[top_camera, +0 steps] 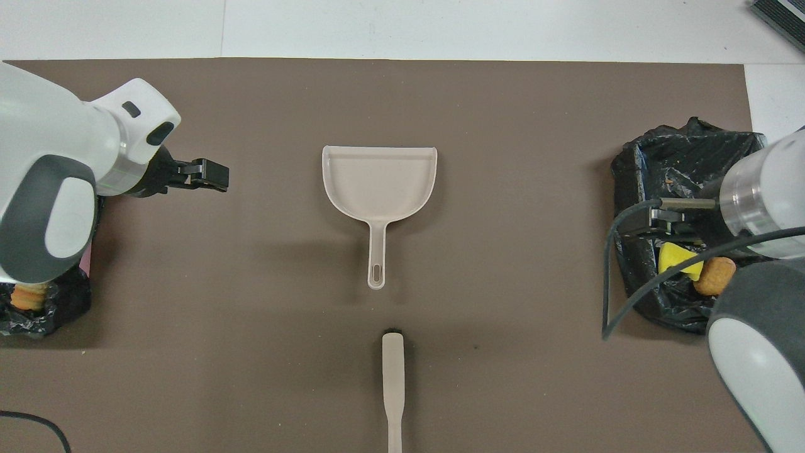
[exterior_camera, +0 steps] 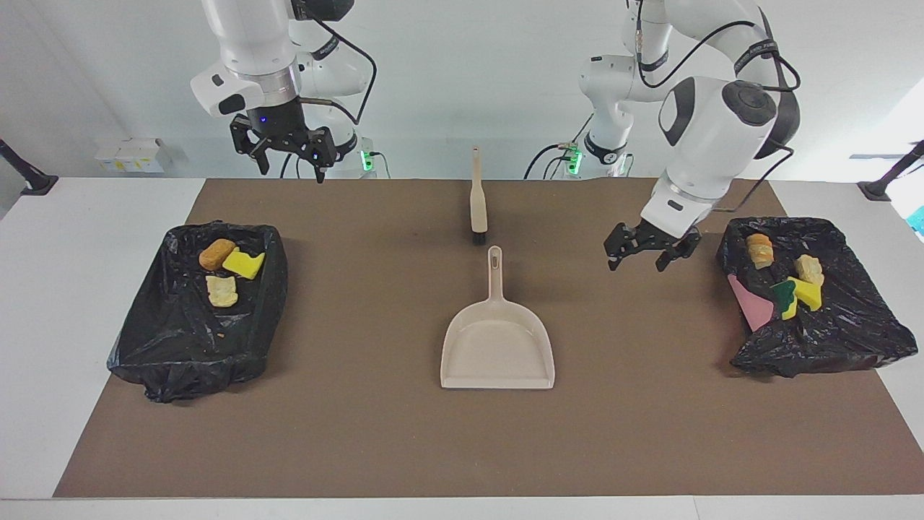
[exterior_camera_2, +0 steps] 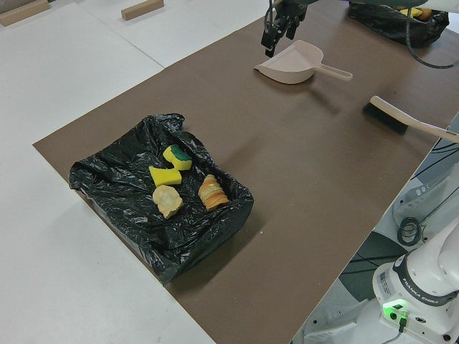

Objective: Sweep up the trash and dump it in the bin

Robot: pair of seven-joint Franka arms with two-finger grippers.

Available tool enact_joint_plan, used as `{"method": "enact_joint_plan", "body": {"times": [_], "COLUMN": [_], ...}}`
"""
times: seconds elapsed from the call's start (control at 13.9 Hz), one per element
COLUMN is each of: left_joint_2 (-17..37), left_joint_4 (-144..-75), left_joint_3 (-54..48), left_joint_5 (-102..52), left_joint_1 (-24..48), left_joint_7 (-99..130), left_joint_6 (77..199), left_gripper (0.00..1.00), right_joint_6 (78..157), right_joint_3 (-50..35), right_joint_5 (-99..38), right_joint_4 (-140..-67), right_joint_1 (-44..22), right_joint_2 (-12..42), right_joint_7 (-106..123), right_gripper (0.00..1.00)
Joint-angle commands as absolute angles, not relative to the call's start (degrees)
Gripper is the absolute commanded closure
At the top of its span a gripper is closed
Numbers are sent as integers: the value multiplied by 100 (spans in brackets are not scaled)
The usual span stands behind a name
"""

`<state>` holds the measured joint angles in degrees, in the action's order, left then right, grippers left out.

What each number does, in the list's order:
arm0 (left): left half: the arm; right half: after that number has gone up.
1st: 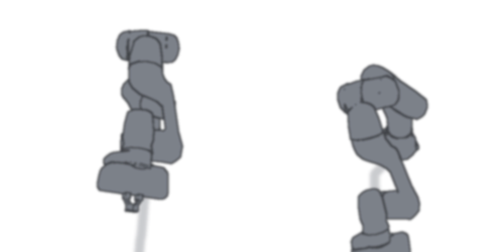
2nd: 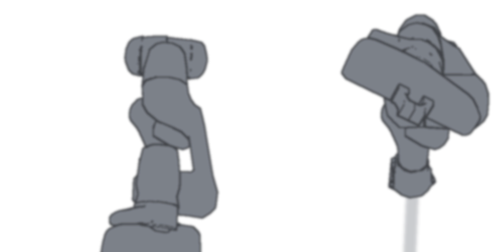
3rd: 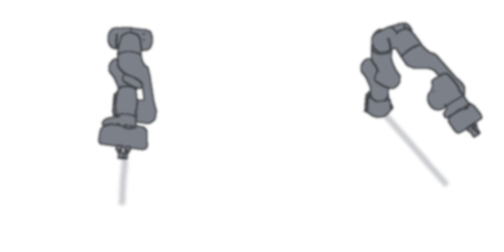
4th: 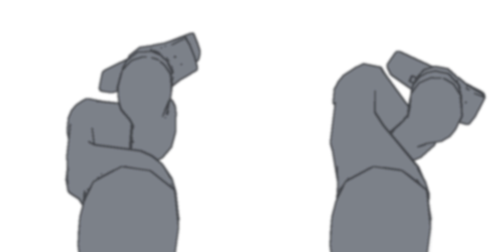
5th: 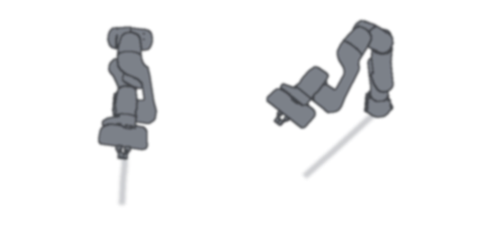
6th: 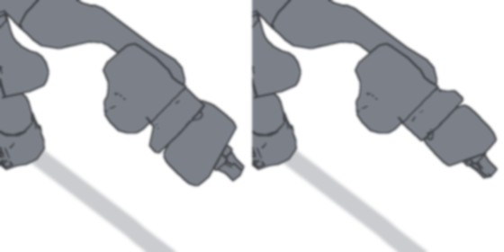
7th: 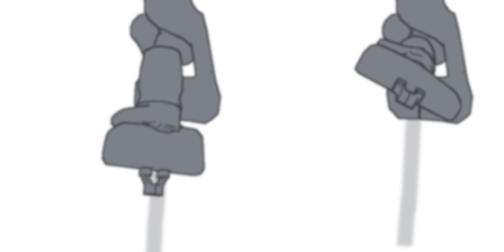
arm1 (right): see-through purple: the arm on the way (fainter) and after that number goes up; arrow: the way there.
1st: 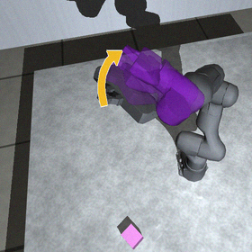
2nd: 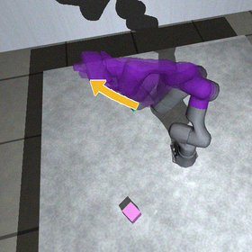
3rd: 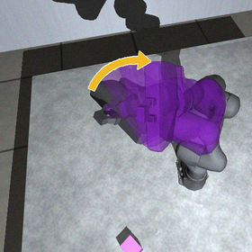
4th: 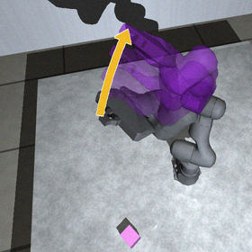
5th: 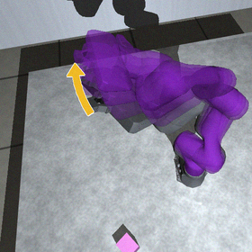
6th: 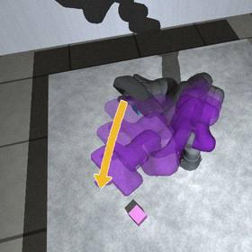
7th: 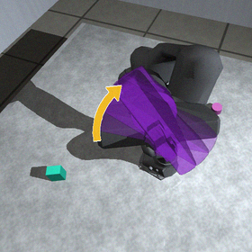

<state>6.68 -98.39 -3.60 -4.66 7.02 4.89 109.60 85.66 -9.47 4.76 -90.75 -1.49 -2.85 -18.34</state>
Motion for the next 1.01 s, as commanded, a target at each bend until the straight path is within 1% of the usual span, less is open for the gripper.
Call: {"method": "enact_joint_plan", "body": {"times": [0.0,0.29,0.43,0.72,0.94], "left_joint_2": [686,686,668,396,115], "left_joint_4": [-9554,-9203,-9141,-9141,-9158], "left_joint_3": [-422,-413,-396,-360,-316], "left_joint_5": [-282,-44,-53,-70,-70], "left_joint_1": [352,150,97,62,79], "left_joint_7": [-16,-105,-271,-387,-378], "left_joint_6": [10705,10179,9950,9879,9589], "left_gripper": [0,0,0,0,0], "right_joint_6": [8517,8517,8517,8517,8517], "right_joint_3": [-967,-967,-967,-958,-958], "right_joint_5": [334,334,334,334,334], "right_joint_4": [-8965,-8965,-8965,-8965,-8965], "right_joint_1": [-62,-62,-62,-53,-53], "right_joint_2": [-229,-229,-229,-229,-229], "right_joint_7": [-1626,-1626,-1626,-1617,-1626], "right_gripper": [0,0,0,0,0]}}
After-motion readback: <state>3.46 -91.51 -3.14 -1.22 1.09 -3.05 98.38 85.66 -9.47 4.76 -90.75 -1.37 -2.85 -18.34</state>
